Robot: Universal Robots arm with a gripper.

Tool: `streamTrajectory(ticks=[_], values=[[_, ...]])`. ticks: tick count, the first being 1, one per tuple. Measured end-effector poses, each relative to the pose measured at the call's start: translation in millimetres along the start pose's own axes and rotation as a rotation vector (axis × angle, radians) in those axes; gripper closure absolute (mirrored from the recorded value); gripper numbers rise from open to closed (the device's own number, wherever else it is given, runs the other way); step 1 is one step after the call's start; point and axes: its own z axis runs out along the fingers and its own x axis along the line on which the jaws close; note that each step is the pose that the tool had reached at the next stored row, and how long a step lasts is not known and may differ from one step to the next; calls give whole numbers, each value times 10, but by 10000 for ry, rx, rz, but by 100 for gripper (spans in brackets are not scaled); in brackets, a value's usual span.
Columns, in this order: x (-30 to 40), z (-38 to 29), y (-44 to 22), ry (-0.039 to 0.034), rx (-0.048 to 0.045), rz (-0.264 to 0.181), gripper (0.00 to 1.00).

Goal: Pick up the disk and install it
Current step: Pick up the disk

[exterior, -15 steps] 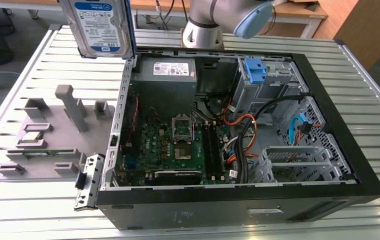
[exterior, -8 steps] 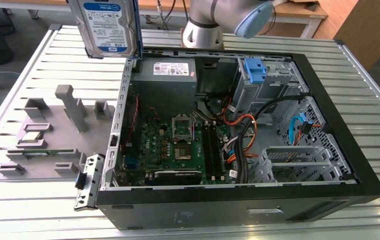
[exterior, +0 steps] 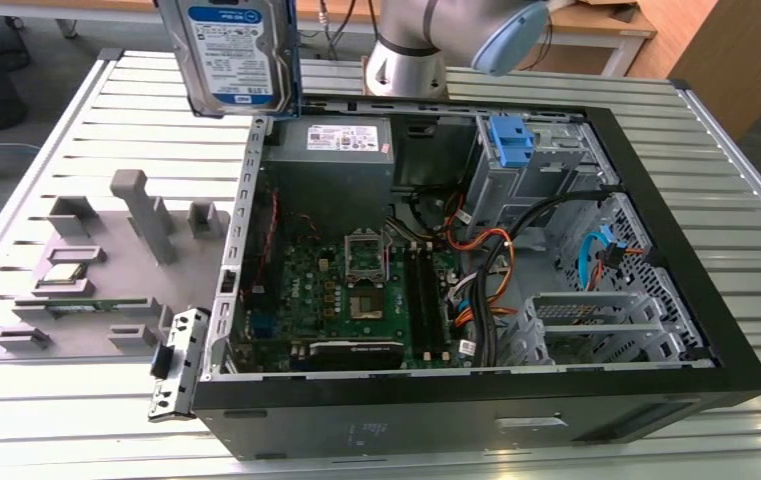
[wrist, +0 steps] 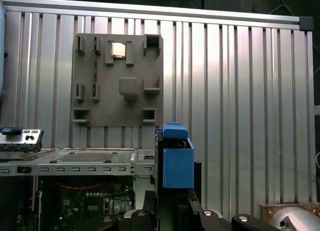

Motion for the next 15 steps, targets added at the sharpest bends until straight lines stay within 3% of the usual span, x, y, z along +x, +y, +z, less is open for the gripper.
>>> streamTrajectory(ticks=[15], values=[[-1,-11,-301,0,0,0,65]])
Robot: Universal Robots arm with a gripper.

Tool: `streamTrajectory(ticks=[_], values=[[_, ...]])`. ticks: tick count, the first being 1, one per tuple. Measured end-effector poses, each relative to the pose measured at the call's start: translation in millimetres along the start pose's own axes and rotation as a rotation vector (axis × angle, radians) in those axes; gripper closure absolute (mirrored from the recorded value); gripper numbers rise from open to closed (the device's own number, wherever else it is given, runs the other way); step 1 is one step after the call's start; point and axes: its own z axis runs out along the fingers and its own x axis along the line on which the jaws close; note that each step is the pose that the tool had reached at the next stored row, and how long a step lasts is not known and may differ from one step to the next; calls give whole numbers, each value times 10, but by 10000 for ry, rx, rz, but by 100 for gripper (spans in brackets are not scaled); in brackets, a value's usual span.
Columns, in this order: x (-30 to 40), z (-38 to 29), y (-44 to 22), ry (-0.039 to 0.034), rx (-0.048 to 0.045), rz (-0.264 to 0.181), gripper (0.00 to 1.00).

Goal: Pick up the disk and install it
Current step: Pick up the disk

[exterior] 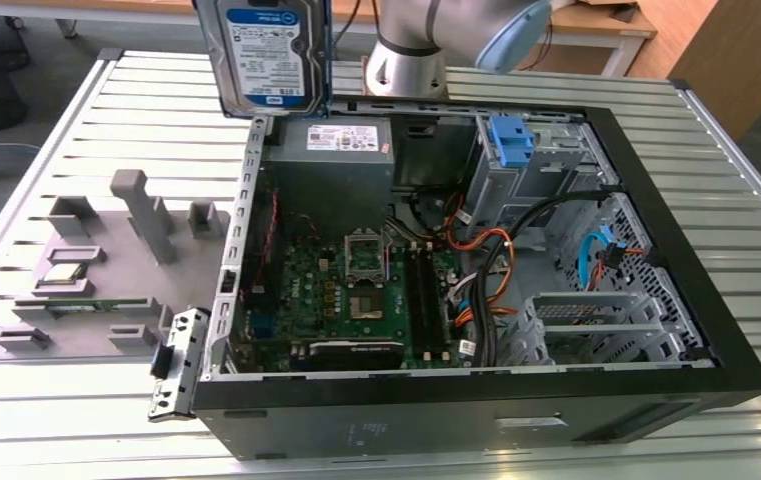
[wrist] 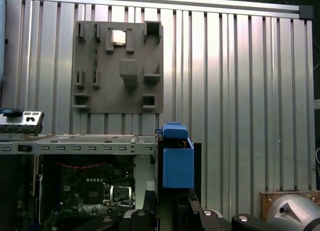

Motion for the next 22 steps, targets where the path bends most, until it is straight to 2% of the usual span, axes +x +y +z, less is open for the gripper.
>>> streamTrajectory(ticks=[11,19,22], values=[[-1,-8,-202,1,-1,0,65],[-1,-16,-422,1,-6,0,65],[-1,-18,-472,1,-7,0,65]])
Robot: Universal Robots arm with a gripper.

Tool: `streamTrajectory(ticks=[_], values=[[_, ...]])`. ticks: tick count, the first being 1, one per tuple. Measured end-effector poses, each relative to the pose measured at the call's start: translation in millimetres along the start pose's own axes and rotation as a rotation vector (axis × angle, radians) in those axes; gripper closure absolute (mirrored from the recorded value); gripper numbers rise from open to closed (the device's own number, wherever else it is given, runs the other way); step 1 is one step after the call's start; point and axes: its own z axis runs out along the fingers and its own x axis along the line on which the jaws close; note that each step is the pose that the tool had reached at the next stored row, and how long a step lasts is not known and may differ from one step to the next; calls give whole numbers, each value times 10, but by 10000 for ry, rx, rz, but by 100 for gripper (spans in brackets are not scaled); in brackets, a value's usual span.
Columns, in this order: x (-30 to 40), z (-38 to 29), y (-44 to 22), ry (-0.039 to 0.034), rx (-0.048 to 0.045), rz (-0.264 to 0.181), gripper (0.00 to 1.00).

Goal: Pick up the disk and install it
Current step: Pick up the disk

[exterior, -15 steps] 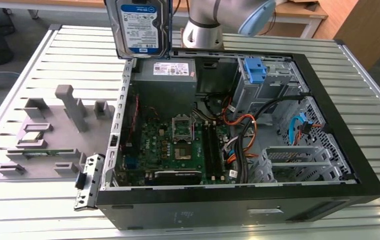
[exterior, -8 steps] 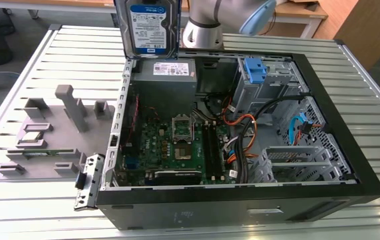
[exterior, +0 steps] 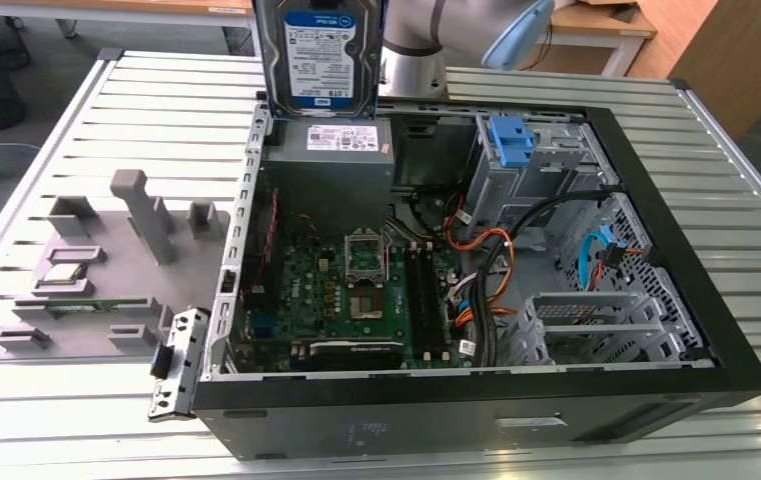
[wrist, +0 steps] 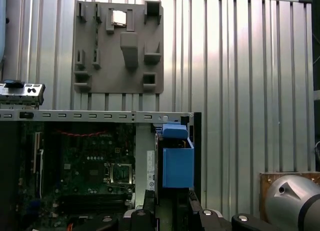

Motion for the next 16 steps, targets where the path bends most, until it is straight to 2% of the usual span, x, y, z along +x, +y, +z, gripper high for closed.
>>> streamTrajectory(ticks=[8,16], values=[[2,0,-11,3,0,0,65],[37,-4,-15,4,1,1,65]])
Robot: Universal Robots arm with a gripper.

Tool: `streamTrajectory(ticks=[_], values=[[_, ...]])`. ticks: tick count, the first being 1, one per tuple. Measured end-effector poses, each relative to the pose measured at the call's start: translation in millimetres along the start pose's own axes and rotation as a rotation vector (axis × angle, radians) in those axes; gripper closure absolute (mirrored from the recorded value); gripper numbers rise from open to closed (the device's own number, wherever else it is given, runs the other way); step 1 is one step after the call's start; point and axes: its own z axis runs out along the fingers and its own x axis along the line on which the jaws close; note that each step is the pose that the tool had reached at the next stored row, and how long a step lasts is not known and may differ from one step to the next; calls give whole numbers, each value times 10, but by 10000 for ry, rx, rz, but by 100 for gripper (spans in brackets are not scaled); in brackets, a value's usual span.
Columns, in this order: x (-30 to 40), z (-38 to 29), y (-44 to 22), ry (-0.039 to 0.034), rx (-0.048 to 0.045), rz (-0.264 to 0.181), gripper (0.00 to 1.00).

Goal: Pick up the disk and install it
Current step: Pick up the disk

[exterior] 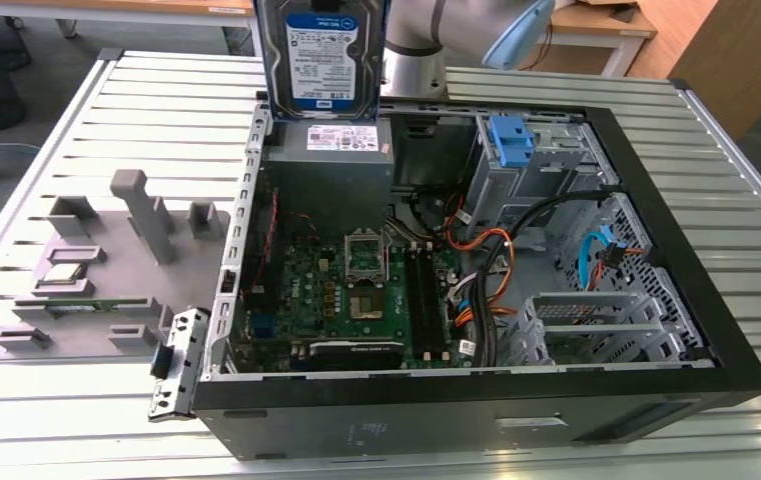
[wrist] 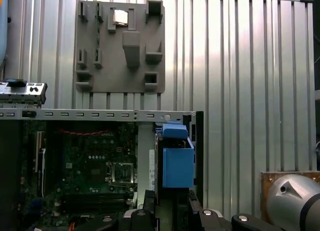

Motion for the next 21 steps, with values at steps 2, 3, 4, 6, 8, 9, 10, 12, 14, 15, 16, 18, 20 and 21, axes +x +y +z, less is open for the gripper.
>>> streamTrajectory(ticks=[2,3,4,6,8,9,10,12,14,15,16,18,20,21], values=[[17,-1,-3,-1,0,0,65],[25,-2,-4,0,0,1,65],[33,-3,-5,0,0,0,65],[40,-3,-6,-1,1,1,65],[40,-3,-6,0,0,2,65],[40,-3,-6,0,0,2,65],[41,-3,-6,0,0,1,65],[41,-3,-6,0,0,1,65],[42,-4,-10,0,0,-1,65],[42,-4,-16,0,0,-1,65],[41,-5,-26,1,-1,1,65],[41,-5,-55,-1,0,1,65],[41,-6,-89,0,0,1,65],[41,-6,-107,-1,0,1,65]])
